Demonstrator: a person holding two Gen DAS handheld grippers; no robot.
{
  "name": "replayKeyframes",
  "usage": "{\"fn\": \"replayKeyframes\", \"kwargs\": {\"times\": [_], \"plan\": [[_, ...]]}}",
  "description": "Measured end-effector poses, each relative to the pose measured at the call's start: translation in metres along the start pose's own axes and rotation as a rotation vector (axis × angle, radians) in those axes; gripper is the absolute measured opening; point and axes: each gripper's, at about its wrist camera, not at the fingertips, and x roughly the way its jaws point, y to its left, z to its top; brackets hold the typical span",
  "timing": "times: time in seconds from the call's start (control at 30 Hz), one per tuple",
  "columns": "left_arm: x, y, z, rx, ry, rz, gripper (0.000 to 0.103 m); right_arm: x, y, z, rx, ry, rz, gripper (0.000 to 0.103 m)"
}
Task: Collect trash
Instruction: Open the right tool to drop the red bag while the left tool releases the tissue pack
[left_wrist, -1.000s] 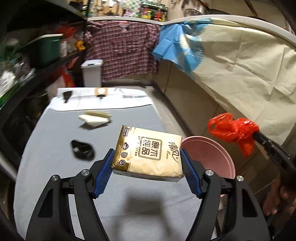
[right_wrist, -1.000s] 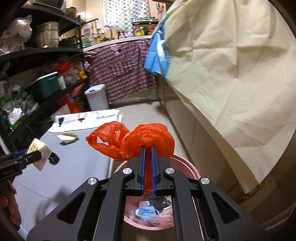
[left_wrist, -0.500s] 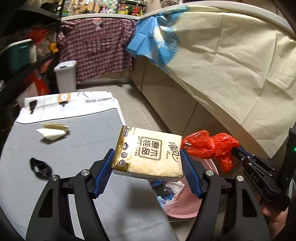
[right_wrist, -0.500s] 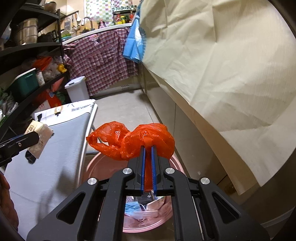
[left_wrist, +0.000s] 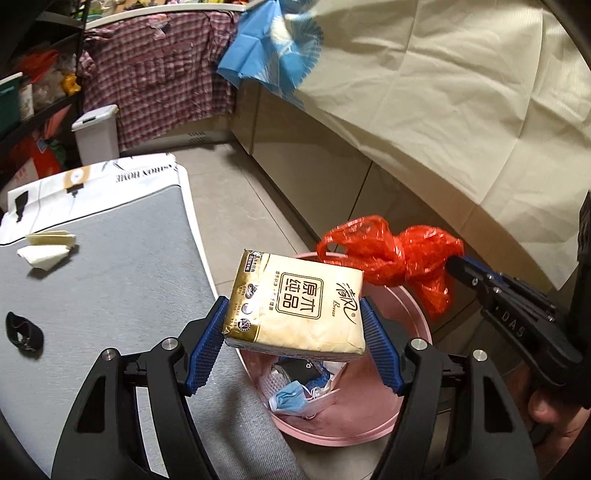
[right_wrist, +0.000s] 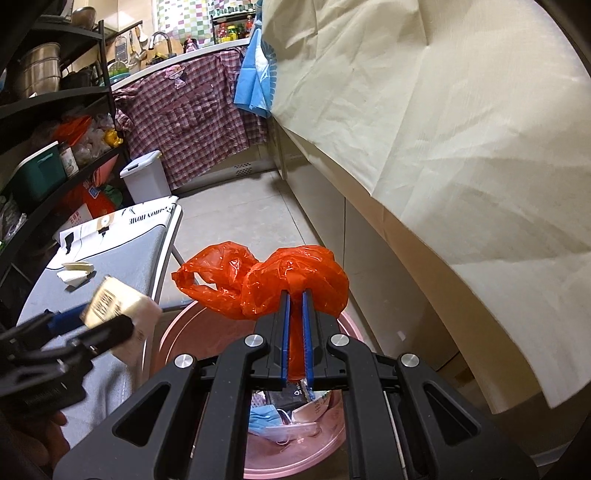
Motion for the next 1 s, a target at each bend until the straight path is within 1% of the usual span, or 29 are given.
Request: {"fn": "replayKeyframes", "kwargs": {"times": [0.1,0.17,0.23,0.33,0.5,0.63,0.8,1.0], "plan": [[0.007,-0.001,-0.003,0.002,0.021,-0.002,0.070,0.001,-0.002,0.000,0.013,0.001,0.016,0.010],[0.011,0.000,-0.003,0.000,0.030,-0.009,0.073,0.002,-0.002,0.000,0.017,0.004,0.027,0.011],[0.013,0.001,-0.004,-0.004,0.034,-0.013,0.077,0.004,-0.003,0.000,0.017,0.013,0.027,0.019],[0.012,0.005,-0.004,-0.013,0.032,-0.017,0.077,0.006,-0.003,-0.001,0.018,0.013,0.024,0.032],[0.006,0.008,-0.003,-0.019,0.025,-0.014,0.077,0.006,-0.002,0.000,0.014,0.012,0.026,0.032],[-0.004,0.011,-0.003,-0.028,0.014,-0.014,0.077,0.002,0.002,0.001,0.001,-0.006,0.032,0.032],[-0.027,0.020,-0.002,-0.035,-0.015,-0.002,0.077,-0.004,0.009,0.000,-0.018,-0.029,0.043,0.032],[-0.071,0.043,-0.001,-0.052,-0.069,0.031,0.077,-0.021,0.026,-0.002,-0.065,-0.064,0.067,0.032]]}}
